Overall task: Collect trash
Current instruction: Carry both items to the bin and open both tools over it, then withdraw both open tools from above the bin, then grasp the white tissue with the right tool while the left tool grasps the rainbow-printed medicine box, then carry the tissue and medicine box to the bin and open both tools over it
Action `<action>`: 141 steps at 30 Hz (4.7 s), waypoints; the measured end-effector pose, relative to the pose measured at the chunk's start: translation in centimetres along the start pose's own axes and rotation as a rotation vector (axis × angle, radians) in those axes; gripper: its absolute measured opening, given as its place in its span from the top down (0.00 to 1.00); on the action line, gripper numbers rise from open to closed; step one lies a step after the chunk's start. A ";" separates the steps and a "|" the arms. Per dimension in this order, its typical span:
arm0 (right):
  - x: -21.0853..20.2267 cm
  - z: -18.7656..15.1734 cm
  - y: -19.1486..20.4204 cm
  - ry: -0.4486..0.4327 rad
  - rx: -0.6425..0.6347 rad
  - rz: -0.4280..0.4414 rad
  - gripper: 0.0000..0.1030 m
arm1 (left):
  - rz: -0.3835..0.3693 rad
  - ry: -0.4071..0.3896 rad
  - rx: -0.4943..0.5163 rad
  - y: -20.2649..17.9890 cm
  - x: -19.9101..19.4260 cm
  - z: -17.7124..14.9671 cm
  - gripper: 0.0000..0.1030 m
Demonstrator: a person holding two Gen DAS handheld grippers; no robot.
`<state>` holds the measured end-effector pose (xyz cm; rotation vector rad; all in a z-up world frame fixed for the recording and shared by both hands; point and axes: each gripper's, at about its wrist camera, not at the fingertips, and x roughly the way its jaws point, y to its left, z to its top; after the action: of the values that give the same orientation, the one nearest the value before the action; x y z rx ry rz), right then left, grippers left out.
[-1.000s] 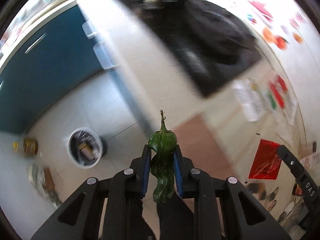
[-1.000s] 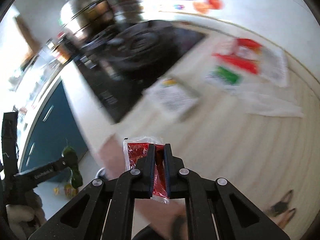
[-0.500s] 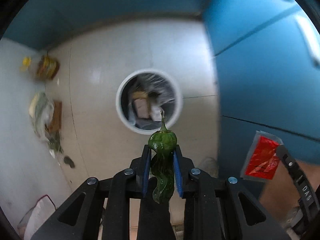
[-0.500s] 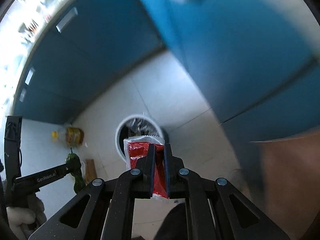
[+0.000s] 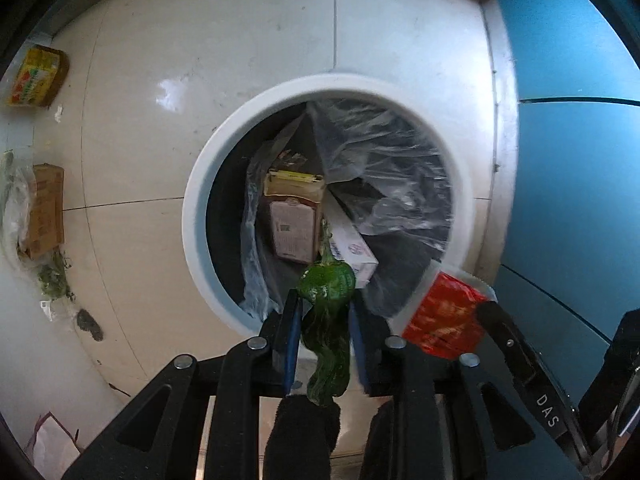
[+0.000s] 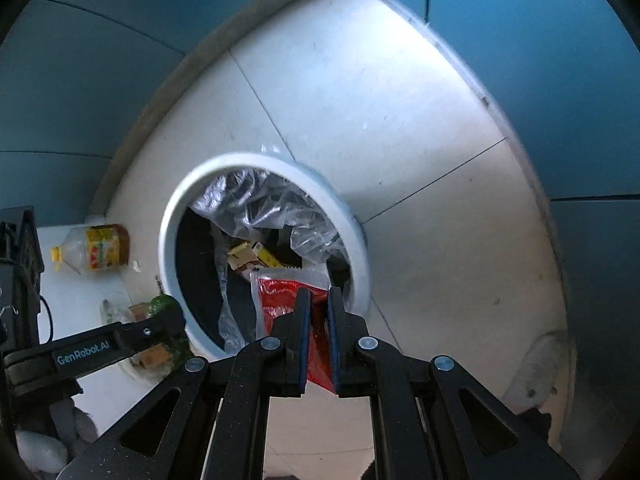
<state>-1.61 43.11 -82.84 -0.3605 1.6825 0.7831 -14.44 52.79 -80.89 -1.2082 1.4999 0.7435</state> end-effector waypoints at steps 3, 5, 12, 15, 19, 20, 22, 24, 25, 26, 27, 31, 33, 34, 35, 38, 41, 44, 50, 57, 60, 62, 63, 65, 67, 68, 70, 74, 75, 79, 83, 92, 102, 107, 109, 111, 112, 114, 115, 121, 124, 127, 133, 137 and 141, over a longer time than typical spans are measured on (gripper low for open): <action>1.9 0.1 -0.1 0.057 -0.003 0.019 0.86 | -0.018 0.011 -0.029 0.8 0.4 0.1 0.78; 2.5 0.3 0.0 0.059 -0.017 0.012 0.51 | 0.013 -0.002 -0.007 0.7 0.3 0.0 0.74; 0.2 -1.0 0.8 0.010 -0.121 -0.127 0.08 | 0.206 -0.137 0.074 0.3 -2.8 -2.0 0.15; -1.6 -2.0 1.7 -0.030 -0.205 -0.213 0.00 | 0.264 -0.191 0.095 0.3 -4.4 -3.6 0.02; -4.8 -3.0 2.8 -0.067 -0.280 -0.280 0.00 | 0.287 -0.238 0.096 0.7 -7.1 -6.0 0.02; -5.5 -3.2 2.9 -0.061 -0.288 -0.275 0.00 | 0.284 -0.242 0.095 0.7 -7.9 -6.5 0.02; -7.3 -3.6 3.1 -0.043 -0.298 -0.272 0.00 | 0.271 -0.253 0.091 0.6 -9.7 -8.3 0.02; -9.2 -4.2 3.6 -0.044 -0.302 -0.265 0.00 | 0.264 -0.268 0.094 0.3 -12.1 -10.2 0.02; -10.4 -4.7 3.9 -0.050 -0.309 -0.271 0.00 | 0.263 -0.273 0.093 0.1 -12.8 -10.8 0.02; -11.6 -5.1 4.1 -0.058 -0.318 -0.279 0.00 | 0.257 -0.279 0.093 -0.1 -13.9 -11.5 0.02; -13.2 -5.5 4.5 -0.069 -0.325 -0.277 0.00 | 0.252 -0.285 0.091 -0.2 -15.2 -12.5 0.02; -20.1 -7.5 6.1 -0.099 -0.346 -0.257 0.00 | 0.252 -0.333 0.093 -0.9 -20.3 -15.9 0.02; -23.2 -8.6 7.2 -0.118 -0.365 -0.246 0.00 | 0.248 -0.359 0.088 -1.2 -23.2 -17.8 0.02; -25.1 -9.3 7.7 -0.131 -0.375 -0.237 0.00 | 0.246 -0.367 0.086 -1.2 -24.3 -18.4 0.02; -26.6 -9.9 8.1 -0.140 -0.381 -0.232 0.00 | 0.241 -0.380 0.082 -1.3 -25.9 -19.4 0.02; -31.8 -11.7 9.3 -0.172 -0.399 -0.209 0.00 | 0.220 -0.395 0.073 -1.6 -29.2 -22.0 0.02; -36.8 -13.7 9.7 -0.194 -0.400 -0.185 0.00 | 0.233 -0.433 0.093 -2.4 -32.9 -25.2 0.02; -41.8 -15.9 9.8 -0.212 -0.408 -0.161 0.00 | 0.216 -0.454 0.095 -2.9 -35.8 -27.8 0.02; -49.6 -19.2 10.1 -0.263 -0.446 -0.117 0.00 | 0.188 -0.492 0.086 -4.6 -40.7 -32.8 0.02; -57.4 -20.4 7.8 -0.326 -0.406 -0.008 0.00 | 0.281 -0.636 0.111 -9.1 -46.2 -36.6 0.02; -61.2 -19.8 4.1 -0.385 -0.317 0.040 0.00 | 0.304 -0.722 0.121 -12.7 -48.2 -36.8 0.02; -63.3 -19.0 0.8 -0.419 -0.242 0.043 0.00 | 0.270 -0.746 0.153 -16.0 -48.7 -36.5 0.02; -64.5 -18.5 -1.7 -0.439 -0.195 0.042 0.00 | 0.250 -0.740 0.181 -18.3 -48.8 -36.3 0.02; -66.5 -17.7 -6.5 -0.471 -0.102 0.032 0.00 | 0.222 -0.722 0.241 -23.2 -48.5 -35.8 0.02; -68.4 -16.9 -12.5 -0.493 0.018 0.007 0.00 | 0.187 -0.707 0.301 -28.8 -47.8 -35.7 0.02; -69.2 -16.7 -15.7 -0.500 0.080 -0.001 0.00 | 0.163 -0.684 0.339 -32.2 -46.9 -35.5 0.02; -70.9 -16.3 -23.5 -0.517 0.240 -0.028 0.00 | 0.119 -0.617 0.394 -38.0 -45.3 -35.2 0.02; -72.9 -16.5 -37.2 -0.530 0.482 -0.103 0.00 | 0.032 -0.409 0.467 -49.5 -39.5 -35.0 0.02; -72.9 -16.6 -39.9 -0.537 0.526 -0.116 0.00 | 0.025 -0.362 0.482 -52.4 -37.9 -35.0 0.02; -74.4 -17.4 -51.1 -0.584 0.708 -0.163 0.00 | 0.034 -0.219 0.516 -61.5 -32.5 -35.3 0.02; -74.2 -16.8 -58.4 -0.553 0.783 -0.183 0.00 | 0.079 -0.122 0.493 -66.1 -27.7 -35.1 0.02; -69.2 -14.7 -60.1 -0.477 0.737 -0.199 0.00 | 0.228 -0.258 0.608 -68.9 -25.1 -36.7 0.08; -67.7 -13.4 -52.2 -0.568 0.494 -0.419 0.95 | 0.312 -0.393 0.848 -67.1 -26.0 -41.2 0.32; -68.0 -14.1 -50.6 -0.595 0.533 -0.301 0.96 | 0.260 -0.393 0.864 -63.8 -27.7 -42.4 0.33; -68.8 -15.5 -49.7 -0.617 0.528 -0.264 0.96 | 0.232 -0.398 0.874 -62.2 -28.7 -42.8 0.33; -69.7 -16.8 -48.0 -0.638 0.515 -0.224 0.96 | 0.198 -0.400 0.875 -60.6 -29.9 -42.9 0.33; -70.0 -17.1 -47.2 -0.644 0.511 -0.208 0.96 | 0.182 -0.397 0.872 -60.6 -30.0 -42.4 0.33; -70.8 -18.3 -44.9 -0.655 0.489 -0.174 0.96 | 0.146 -0.398 0.861 -58.5 -31.2 -42.4 0.33; -71.2 -18.9 -43.8 -0.659 0.478 -0.154 0.96 | 0.125 -0.396 0.847 -57.3 -31.8 -42.3 0.33; -71.5 -19.2 -35.0 -0.642 0.372 -0.028 0.96 | 0.019 -0.390 0.740 -49.9 -36.5 -38.2 0.33; -70.0 -17.1 -29.4 -0.601 0.285 0.044 0.96 | -0.011 -0.387 0.650 -44.6 -38.4 -35.3 0.33; -67.7 -15.3 -23.1 -0.555 0.178 0.083 0.96 | -0.003 -0.406 0.546 -38.5 -39.6 -32.1 0.33; -57.6 -10.8 -9.4 -0.426 -0.041 0.120 0.96 | 0.034 -0.380 0.293 -23.6 -38.0 -24.0 0.33; -46.6 -8.1 -2.5 -0.318 -0.110 0.119 0.96 | 0.060 -0.316 0.173 -15.3 -32.1 -18.6 0.33; -32.6 -5.4 1.1 -0.210 -0.108 0.125 0.96 | 0.069 -0.228 0.089 -8.5 -22.7 -12.0 0.33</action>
<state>2.36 34.80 -51.06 -0.2403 1.4798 0.9734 -11.08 46.39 -54.77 -0.9749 1.3764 0.8233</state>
